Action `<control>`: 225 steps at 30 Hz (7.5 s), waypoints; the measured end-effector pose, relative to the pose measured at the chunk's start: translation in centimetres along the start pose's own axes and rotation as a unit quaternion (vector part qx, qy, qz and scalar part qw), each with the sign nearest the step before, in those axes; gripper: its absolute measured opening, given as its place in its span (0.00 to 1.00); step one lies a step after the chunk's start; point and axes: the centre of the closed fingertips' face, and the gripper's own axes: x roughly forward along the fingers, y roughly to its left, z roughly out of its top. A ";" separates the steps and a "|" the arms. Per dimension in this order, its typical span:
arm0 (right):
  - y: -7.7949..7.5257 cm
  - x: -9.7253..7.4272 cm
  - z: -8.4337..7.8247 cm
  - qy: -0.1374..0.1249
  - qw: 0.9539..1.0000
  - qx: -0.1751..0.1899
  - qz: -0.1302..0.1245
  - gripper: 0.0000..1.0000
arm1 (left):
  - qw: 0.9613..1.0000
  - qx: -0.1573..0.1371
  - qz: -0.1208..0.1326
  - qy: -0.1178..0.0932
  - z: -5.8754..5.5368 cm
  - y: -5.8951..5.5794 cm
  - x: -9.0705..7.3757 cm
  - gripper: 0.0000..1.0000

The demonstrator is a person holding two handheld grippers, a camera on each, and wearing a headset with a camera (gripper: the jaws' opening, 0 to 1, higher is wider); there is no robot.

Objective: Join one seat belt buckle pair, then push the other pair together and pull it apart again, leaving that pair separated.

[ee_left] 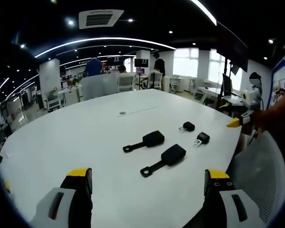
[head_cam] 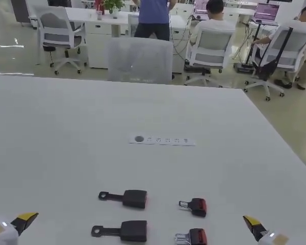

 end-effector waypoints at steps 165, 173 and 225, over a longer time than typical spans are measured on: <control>6.4 13.3 -7.1 0.113 0.902 -0.178 0.377 0.35 | 0.872 0.303 -0.331 0.197 -5.9 -8.2 19.4 0.34; 7.4 14.1 -6.8 0.108 0.901 -0.173 0.382 0.35 | 0.870 0.306 -0.332 0.198 -5.9 -8.2 19.4 0.34; 10.3 15.7 -5.7 0.117 0.902 -0.189 0.370 0.35 | 0.864 0.309 -0.339 0.209 -5.8 -8.2 19.5 0.33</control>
